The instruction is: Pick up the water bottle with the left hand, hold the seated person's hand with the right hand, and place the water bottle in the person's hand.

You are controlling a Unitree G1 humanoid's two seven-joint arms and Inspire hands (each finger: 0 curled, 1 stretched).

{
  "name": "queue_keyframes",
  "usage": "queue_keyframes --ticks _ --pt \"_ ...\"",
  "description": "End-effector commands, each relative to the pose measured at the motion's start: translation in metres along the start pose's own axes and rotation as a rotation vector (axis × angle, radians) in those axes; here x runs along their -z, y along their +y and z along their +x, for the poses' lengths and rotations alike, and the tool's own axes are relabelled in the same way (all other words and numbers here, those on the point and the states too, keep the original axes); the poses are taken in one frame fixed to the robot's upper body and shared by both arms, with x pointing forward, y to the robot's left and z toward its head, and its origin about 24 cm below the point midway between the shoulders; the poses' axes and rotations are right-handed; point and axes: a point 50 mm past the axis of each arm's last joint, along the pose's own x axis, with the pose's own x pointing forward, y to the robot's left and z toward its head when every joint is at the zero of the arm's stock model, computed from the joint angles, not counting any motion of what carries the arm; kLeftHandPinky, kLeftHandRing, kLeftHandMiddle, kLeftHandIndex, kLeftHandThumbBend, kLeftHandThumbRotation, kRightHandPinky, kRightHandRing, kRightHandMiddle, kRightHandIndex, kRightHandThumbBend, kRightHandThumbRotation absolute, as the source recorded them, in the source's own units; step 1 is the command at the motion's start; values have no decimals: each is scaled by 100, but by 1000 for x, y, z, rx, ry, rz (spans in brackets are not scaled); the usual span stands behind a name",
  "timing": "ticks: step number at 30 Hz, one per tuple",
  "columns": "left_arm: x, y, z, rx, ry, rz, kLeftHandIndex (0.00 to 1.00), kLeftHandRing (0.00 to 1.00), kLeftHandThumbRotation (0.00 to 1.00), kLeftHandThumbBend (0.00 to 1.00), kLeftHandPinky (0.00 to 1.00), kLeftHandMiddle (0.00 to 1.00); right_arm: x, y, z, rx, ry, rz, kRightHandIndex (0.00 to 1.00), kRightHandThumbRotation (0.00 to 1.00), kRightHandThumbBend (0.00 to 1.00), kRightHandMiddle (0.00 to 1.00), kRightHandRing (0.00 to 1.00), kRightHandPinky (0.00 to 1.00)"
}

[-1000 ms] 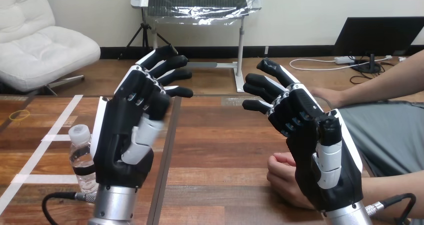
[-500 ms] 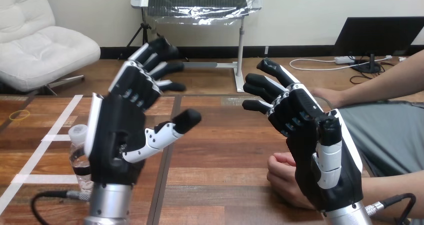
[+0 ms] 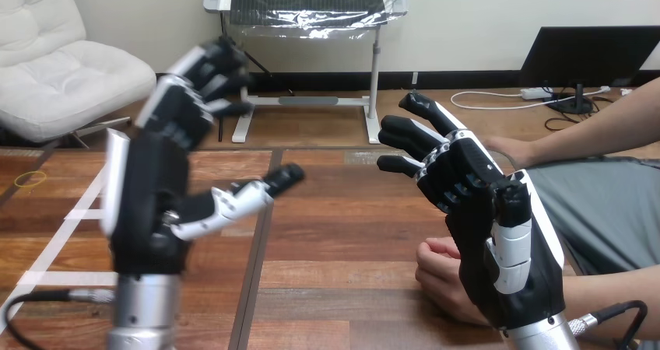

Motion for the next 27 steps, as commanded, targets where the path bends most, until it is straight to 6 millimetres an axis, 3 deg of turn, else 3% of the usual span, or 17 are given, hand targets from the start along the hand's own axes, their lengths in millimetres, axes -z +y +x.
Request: queue_keyframes --ticks 1,15,27 --pt "-11 7 19 -26 -104 41 83 80 0 100 72 82 -11 -2 12 -12 -70 -18 88 100 75 83 84 77" --pt "-12 24 25 -112 -110 119 84 82 1 100 77 84 -10 -3 11 -13 -67 -20 88 100 75 84 85 78" --pt "-5 36 26 -169 -76 149 84 82 11 96 79 84 -10 -4 11 -17 -67 -22 88 100 75 83 84 78"
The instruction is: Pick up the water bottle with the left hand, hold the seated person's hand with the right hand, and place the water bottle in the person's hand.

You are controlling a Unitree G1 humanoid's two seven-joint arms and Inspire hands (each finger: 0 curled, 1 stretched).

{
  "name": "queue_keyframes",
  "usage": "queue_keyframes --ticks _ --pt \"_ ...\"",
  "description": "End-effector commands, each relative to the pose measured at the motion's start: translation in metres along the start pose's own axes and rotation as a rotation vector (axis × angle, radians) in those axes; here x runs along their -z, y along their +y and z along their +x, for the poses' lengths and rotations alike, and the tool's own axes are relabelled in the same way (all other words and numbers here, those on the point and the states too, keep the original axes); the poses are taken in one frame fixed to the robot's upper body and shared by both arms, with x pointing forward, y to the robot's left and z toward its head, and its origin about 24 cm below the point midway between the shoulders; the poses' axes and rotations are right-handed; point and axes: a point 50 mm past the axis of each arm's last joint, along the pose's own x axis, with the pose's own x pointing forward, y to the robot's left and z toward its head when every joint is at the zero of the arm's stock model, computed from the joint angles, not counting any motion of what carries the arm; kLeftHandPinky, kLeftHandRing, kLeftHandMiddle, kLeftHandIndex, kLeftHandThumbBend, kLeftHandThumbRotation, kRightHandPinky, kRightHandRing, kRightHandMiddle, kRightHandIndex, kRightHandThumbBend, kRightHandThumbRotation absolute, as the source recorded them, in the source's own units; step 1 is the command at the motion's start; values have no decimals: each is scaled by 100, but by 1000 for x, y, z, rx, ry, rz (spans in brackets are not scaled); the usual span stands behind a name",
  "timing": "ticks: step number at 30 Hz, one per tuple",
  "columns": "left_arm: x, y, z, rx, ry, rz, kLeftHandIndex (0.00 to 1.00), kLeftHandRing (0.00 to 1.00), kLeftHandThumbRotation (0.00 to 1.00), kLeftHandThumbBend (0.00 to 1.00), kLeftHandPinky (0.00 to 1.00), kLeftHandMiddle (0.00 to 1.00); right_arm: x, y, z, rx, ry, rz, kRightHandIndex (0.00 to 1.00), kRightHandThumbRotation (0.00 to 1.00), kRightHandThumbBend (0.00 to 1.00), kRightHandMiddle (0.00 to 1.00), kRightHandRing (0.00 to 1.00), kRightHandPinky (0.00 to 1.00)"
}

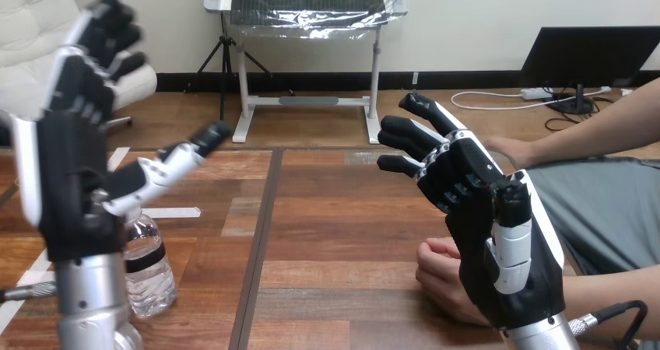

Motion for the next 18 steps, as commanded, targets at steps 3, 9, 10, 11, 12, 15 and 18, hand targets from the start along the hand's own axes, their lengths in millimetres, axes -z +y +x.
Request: queue_keyframes --ticks 3,9,10,11,12,15,18 --pt "4 1 13 -13 -8 15 84 83 15 94 82 84 -11 -3 11 -16 -66 -20 88 100 75 83 84 77" --pt "10 4 11 -40 55 21 86 88 23 94 92 87 -11 -4 11 -17 -65 -20 88 100 75 83 84 77" --pt "11 5 11 -44 66 28 86 89 23 94 93 87 -11 -4 11 -16 -65 -21 88 100 75 83 84 77" --pt "12 5 11 -45 73 34 86 89 24 94 94 87 -11 -4 11 -16 -65 -22 88 100 75 83 84 77" --pt "12 5 11 -47 77 37 86 90 24 94 95 88 -11 -4 11 -15 -66 -22 88 100 75 83 84 77" --pt "15 7 10 -48 98 56 87 90 26 94 97 89 -10 -4 11 -16 -66 -22 88 100 75 83 84 77" --pt "19 8 10 -50 124 68 89 92 27 93 98 90 -10 -4 11 -16 -65 -18 88 100 75 83 83 76"
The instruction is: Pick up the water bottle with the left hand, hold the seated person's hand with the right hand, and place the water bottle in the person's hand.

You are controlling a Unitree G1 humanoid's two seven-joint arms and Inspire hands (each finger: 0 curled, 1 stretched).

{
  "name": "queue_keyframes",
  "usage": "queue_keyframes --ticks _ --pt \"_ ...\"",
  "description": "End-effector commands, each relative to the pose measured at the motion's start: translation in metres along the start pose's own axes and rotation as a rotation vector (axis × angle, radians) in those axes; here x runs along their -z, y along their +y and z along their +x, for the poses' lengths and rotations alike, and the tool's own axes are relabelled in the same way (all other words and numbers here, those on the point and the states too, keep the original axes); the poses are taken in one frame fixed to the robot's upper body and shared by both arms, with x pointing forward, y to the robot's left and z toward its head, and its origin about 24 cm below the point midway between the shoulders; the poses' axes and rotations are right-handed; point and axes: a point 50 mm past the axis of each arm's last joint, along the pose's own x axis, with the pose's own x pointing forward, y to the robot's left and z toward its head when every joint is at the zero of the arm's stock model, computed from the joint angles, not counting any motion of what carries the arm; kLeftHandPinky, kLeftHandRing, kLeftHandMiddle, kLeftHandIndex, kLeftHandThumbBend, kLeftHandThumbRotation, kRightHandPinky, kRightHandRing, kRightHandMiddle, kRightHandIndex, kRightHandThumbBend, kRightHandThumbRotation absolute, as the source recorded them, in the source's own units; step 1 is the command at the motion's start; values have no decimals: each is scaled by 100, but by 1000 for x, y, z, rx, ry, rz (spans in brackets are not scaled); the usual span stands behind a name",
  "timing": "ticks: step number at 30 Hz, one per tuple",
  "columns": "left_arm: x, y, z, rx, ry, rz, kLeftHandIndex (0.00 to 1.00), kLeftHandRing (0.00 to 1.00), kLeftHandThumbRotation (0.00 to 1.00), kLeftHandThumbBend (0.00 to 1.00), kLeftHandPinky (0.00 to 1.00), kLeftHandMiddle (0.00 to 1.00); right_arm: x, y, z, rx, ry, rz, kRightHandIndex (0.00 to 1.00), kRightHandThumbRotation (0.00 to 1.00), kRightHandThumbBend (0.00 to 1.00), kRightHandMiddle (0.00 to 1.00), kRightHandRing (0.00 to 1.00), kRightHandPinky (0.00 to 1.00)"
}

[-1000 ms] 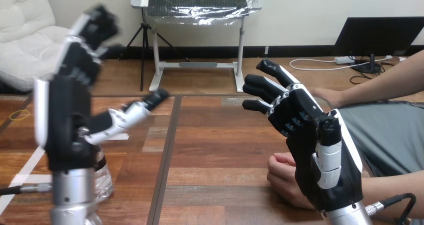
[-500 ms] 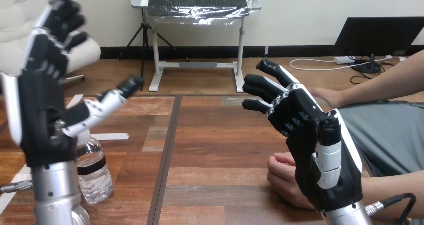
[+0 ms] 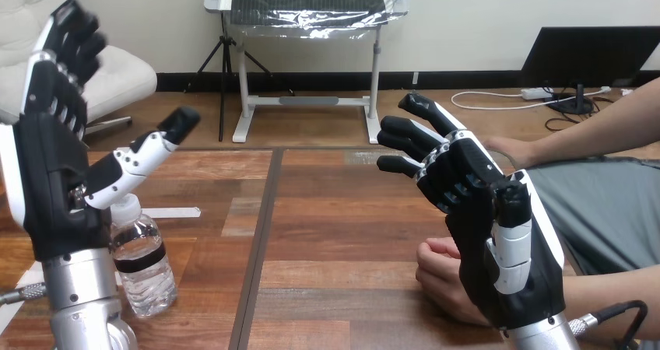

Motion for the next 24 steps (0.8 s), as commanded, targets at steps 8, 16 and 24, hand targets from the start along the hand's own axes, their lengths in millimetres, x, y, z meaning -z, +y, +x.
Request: queue_keyframes --ticks 8,16,24 --pt "12 -1 11 12 68 69 92 94 32 92 98 92 -10 -3 11 -19 -64 -11 88 100 75 83 83 76" --pt "23 -1 11 13 119 98 94 96 35 89 99 94 -11 -4 10 -20 -63 -14 88 100 76 83 83 76" --pt "32 -3 11 10 161 113 94 97 35 89 100 94 -11 -4 10 -20 -63 -21 87 100 76 83 83 76"
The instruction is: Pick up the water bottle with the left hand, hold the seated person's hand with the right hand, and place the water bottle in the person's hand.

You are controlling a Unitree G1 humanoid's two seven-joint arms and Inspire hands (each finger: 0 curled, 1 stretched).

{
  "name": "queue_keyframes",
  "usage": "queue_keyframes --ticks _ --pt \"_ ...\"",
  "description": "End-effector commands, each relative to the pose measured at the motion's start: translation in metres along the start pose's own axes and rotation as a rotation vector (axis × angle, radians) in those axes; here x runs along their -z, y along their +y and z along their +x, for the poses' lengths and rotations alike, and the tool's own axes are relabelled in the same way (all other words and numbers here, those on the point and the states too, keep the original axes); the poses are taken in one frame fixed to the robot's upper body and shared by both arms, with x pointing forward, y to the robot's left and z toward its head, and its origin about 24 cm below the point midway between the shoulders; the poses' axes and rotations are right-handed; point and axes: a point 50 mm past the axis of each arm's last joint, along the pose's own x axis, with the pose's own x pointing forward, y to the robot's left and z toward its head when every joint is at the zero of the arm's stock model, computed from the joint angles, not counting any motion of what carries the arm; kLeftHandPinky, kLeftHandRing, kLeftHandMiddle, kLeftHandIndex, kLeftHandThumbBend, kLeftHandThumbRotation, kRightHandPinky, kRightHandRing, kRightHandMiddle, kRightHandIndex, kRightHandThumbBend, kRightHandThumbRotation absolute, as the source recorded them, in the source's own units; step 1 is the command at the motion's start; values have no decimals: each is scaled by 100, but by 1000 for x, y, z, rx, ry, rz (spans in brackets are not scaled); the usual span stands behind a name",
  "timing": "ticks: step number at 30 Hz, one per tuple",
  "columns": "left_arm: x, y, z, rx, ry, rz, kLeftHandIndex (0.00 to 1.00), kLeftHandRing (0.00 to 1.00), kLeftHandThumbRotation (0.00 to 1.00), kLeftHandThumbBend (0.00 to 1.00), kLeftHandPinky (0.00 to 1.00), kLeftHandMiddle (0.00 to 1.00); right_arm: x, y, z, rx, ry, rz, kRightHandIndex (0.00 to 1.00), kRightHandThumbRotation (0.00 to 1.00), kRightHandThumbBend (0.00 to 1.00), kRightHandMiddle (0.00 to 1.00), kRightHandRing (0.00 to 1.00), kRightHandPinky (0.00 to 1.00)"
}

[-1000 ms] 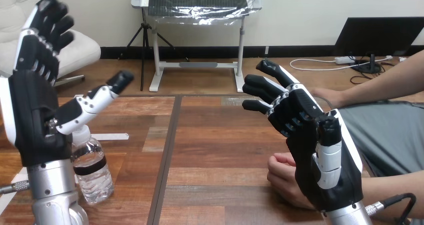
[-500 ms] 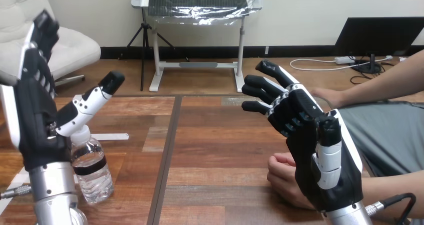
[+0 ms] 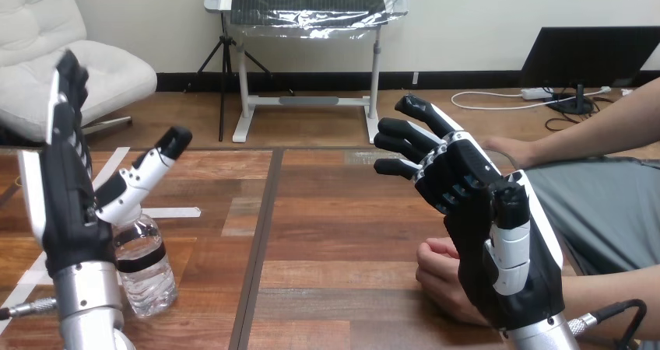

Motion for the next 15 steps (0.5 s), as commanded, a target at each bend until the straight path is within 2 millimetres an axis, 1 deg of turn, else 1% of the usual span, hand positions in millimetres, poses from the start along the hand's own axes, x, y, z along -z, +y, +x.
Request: queue_keyframes --ticks 1,7,15 --pt "-7 -8 21 22 -52 9 94 97 35 89 100 94 -11 -5 10 -8 -65 -23 87 100 76 83 83 76" --pt "-1 -10 23 24 -23 15 95 97 35 89 100 94 -11 -4 10 -8 -65 -18 87 100 76 83 83 76" --pt "6 -12 24 29 6 31 96 99 33 88 100 96 -11 -4 10 -8 -63 -11 87 100 76 83 83 76"
